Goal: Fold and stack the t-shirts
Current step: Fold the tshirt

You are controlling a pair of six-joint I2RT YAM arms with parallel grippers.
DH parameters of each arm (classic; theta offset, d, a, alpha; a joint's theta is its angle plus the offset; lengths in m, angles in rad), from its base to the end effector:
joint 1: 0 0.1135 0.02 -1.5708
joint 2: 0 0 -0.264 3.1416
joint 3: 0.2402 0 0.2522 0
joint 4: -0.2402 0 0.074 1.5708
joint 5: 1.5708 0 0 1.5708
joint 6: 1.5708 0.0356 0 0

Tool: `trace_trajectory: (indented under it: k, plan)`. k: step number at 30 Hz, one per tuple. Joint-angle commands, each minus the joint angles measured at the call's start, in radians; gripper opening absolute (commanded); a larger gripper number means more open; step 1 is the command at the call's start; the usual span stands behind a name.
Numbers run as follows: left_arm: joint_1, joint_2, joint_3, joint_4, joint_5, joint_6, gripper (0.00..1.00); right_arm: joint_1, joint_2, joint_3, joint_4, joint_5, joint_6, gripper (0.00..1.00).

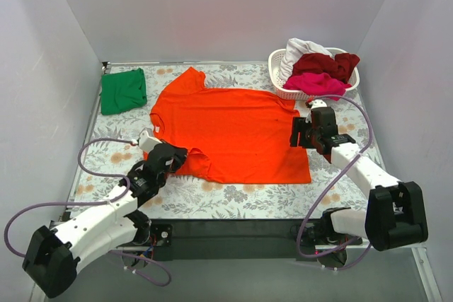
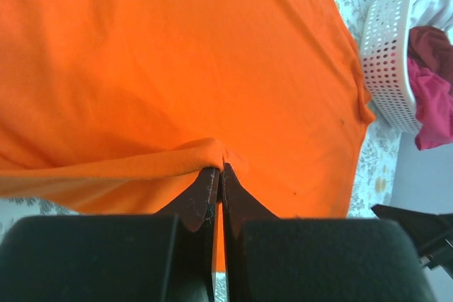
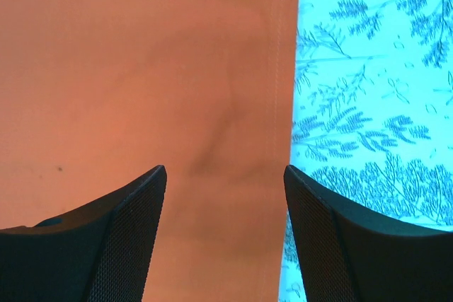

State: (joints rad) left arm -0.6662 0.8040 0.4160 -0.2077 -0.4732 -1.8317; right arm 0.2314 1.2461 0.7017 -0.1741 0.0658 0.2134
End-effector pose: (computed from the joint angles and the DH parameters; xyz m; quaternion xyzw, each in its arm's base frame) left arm 0.1466 -0.0946 0.2072 -0.5643 0.6567 -0.3665 0.3405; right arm 0.2525 0.0571 0.2161 0.0054 0.9102 0.0619 0.4096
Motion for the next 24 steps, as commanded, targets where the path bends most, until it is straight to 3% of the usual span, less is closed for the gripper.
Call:
trace_trajectory:
  k: [1, 10, 14, 24]
  plan:
    - [0.078, 0.052, -0.017, 0.154, 0.117, 0.127, 0.00, 0.009, -0.049, -0.030, -0.106, 0.063, 0.015, 0.61]
    - [0.235, 0.171, -0.011, 0.289, 0.295, 0.278, 0.00, 0.013, -0.183, -0.073, -0.277, 0.173, 0.099, 0.61]
    - [0.280, 0.267, -0.008, 0.376, 0.386, 0.307, 0.00, 0.013, -0.180, -0.077, -0.326, 0.117, 0.141, 0.61]
    - [0.274, 0.282, 0.018, 0.350, 0.406, 0.367, 0.00, 0.023, -0.241, -0.154, -0.387, 0.046, 0.270, 0.56]
